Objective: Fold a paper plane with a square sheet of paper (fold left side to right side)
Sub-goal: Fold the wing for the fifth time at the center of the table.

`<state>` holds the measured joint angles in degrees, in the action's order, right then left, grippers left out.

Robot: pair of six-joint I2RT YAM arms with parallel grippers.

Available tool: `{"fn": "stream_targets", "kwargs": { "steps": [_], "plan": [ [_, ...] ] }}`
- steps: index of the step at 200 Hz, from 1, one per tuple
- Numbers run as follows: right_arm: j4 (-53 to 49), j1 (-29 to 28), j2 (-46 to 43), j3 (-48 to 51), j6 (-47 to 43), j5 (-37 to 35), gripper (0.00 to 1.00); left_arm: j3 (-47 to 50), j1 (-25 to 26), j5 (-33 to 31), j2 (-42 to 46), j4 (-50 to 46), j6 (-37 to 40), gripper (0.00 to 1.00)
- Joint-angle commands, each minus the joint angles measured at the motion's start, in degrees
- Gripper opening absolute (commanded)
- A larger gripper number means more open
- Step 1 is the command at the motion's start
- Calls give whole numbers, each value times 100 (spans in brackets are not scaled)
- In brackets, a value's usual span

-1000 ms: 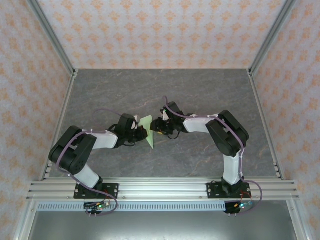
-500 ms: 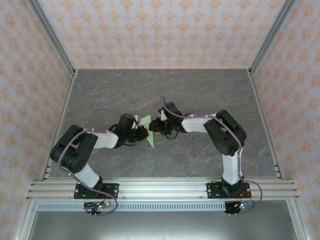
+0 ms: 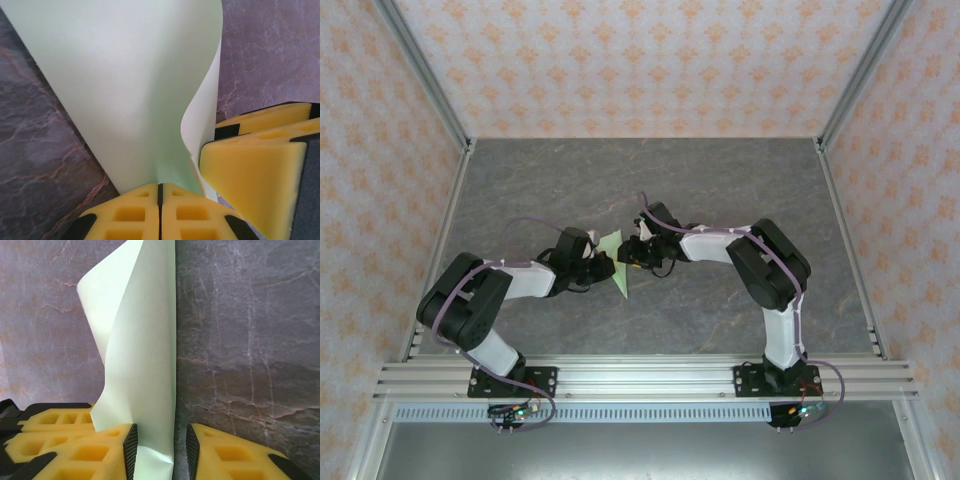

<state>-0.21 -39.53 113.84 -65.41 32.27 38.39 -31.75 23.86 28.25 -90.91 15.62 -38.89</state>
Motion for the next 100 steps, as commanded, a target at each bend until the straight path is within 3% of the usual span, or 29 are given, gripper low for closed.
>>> {"fn": "stream_targets", "kwargs": {
  "steps": [1,60,100],
  "plan": [
    [-550,-20,349,81,-162,-425,36,50,-22,-265,326,-362,136,10],
    [-403,-20,357,116,-105,-341,36,88,-54,-467,779,-724,159,23],
    [-349,-28,337,134,-74,-328,36,128,-351,-207,1053,-680,-116,33]
  ]
}}
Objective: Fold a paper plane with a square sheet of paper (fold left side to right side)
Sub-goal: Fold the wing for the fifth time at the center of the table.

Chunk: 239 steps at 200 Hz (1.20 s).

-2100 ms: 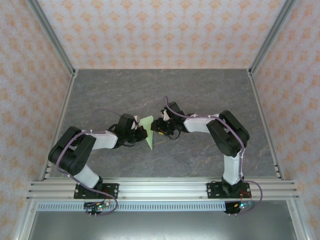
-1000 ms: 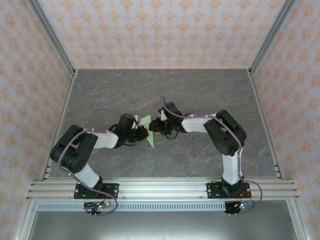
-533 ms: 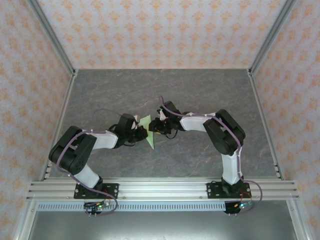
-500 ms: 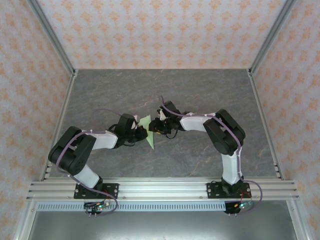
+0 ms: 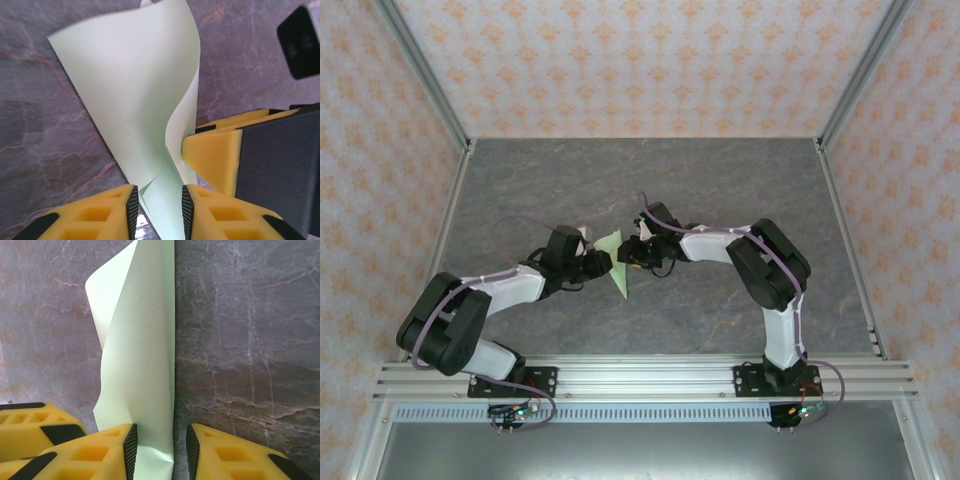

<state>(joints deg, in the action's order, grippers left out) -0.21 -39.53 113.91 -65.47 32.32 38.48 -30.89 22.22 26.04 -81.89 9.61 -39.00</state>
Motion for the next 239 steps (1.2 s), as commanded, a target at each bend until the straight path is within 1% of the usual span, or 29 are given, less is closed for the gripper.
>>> {"fn": "stream_targets", "kwargs": {
  "steps": [1,38,74,132,197,210,239],
  "plan": [
    [-349,-29,328,140,-77,-335,36,41,-189,32,140,-76,-115,33],
    [-353,-66,332,124,-86,-358,36,-46,-322,496,-235,551,-537,33],
    [-373,-95,343,99,-102,-354,36,-212,-339,728,-540,900,-731,33],
    [-374,-99,351,88,-110,-343,36,-356,-337,788,-902,1106,-904,32],
    [-367,-103,340,97,-99,-332,36,-413,-332,762,-1060,1114,-918,22],
    [-368,-99,343,100,-110,-326,36,-400,-337,762,-1091,1145,-931,19],
    [-368,-99,338,97,-111,-324,36,-393,-332,720,-1093,1126,-913,7]
  ]
}}
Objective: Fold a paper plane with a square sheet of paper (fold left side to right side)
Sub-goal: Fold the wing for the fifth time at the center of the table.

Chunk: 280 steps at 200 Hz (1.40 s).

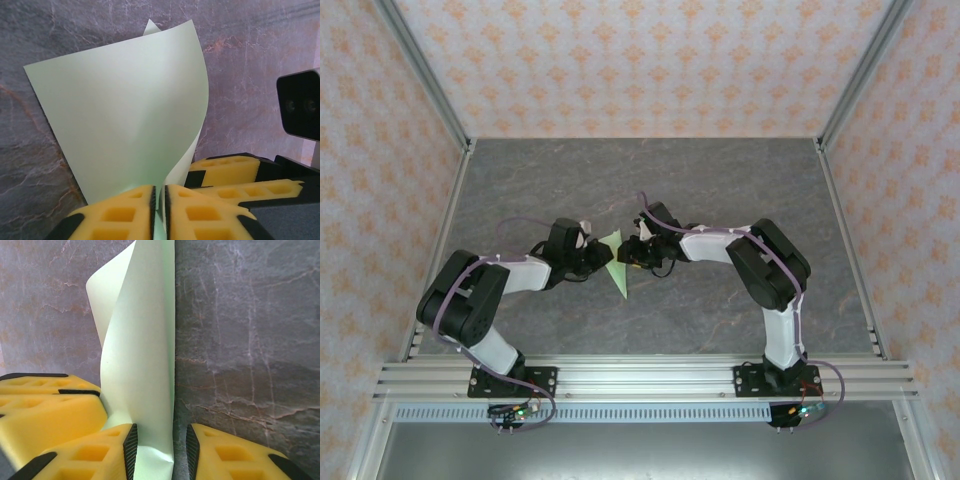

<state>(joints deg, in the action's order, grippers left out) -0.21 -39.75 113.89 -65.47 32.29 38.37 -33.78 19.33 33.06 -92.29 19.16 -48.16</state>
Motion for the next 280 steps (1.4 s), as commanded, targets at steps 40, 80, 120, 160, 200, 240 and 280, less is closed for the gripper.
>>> {"fn": "stream_targets", "kwargs": {
  "steps": [40,80,120,160,200,240,280],
  "plan": [
    [-304,-78,50,162,-141,-377,37,-93,-60,-191,85,-218,275,0],
    [-365,-77,-338,227,-328,-483,39,0,-152,-238,111,-281,396,0],
    [-536,-98,-679,440,-468,-585,39,48,-237,-229,70,-210,466,0],
    [-1558,-626,-1122,295,-1017,-1600,39,-18,-245,-160,-90,-108,492,0],
    [-2308,-1298,-1327,10,-1377,-2611,36,-76,-247,-195,-227,-118,536,0],
    [-2777,-1761,-1041,-401,-1481,-3050,31,-94,-246,-185,-325,-52,527,0],
    [-3309,-1996,-589,-959,-1658,-3504,29,-133,-246,-177,-375,-79,553,0]
  ]
}}
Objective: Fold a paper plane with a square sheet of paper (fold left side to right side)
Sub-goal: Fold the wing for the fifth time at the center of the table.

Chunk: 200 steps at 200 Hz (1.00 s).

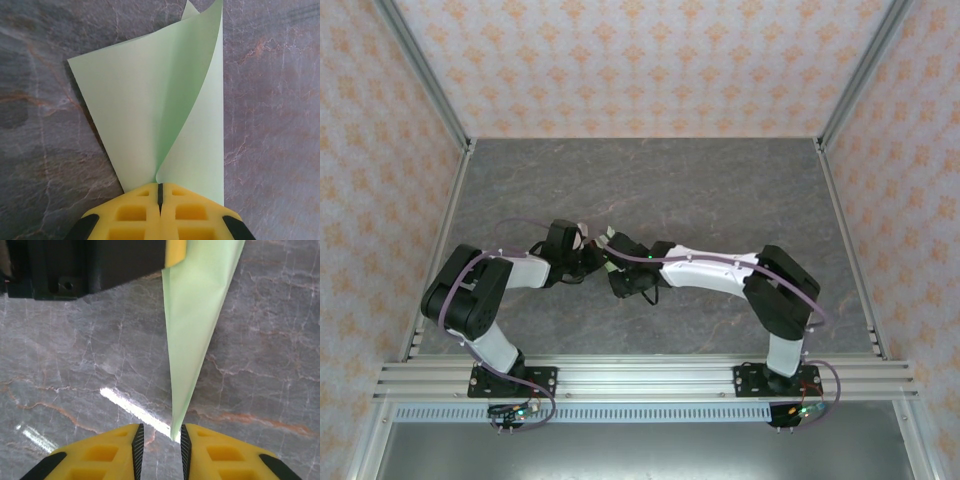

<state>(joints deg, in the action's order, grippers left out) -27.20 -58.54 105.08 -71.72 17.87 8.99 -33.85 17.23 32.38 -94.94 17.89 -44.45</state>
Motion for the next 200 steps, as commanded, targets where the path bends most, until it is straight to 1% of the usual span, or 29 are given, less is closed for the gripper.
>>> {"fn": "stream_targets", "kwargs": {
  "steps": [1,69,200],
  "plan": [
    [-619,-119,302,-347,-214,-575,29,-124,-36,-109,-112,48,182,0],
    [-919,-213,655,-711,-356,-850,28,-149,-36,-90,-166,39,200,0],
    [-965,-220,932,-921,-390,-918,24,-161,-38,-84,-170,12,219,0]
  ]
}}
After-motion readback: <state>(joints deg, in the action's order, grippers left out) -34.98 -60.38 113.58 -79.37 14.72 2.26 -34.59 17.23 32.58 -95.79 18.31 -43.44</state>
